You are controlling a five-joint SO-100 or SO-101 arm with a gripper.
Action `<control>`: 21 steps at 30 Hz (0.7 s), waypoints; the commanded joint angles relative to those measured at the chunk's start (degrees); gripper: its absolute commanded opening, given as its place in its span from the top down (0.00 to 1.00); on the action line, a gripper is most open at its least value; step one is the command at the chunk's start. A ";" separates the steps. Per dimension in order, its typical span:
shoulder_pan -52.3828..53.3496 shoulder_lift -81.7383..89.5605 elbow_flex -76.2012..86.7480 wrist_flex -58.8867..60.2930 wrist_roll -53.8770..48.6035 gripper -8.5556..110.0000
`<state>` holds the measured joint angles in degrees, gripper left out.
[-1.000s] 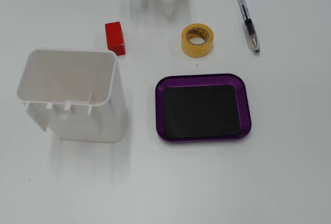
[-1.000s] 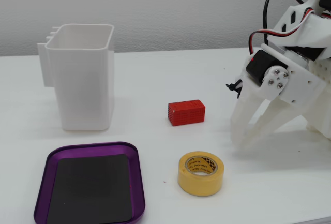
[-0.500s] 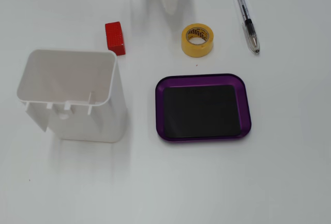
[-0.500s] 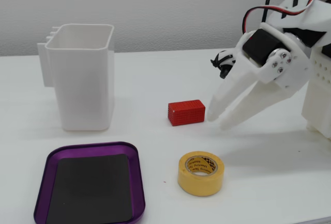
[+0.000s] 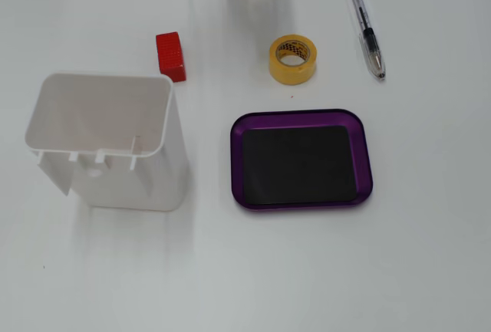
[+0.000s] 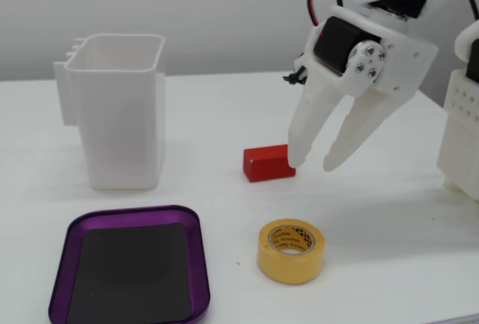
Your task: Pick up the yellow tape and place it in the box.
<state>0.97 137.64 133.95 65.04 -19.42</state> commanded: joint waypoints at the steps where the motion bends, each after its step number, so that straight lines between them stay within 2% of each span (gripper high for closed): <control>1: -0.18 -9.14 -5.54 -0.35 0.18 0.83; 12: -0.44 -15.64 -6.42 -3.52 0.26 0.83; 21: -10.02 -16.08 -5.71 -4.83 0.62 0.83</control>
<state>-6.77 121.64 129.64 61.88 -19.42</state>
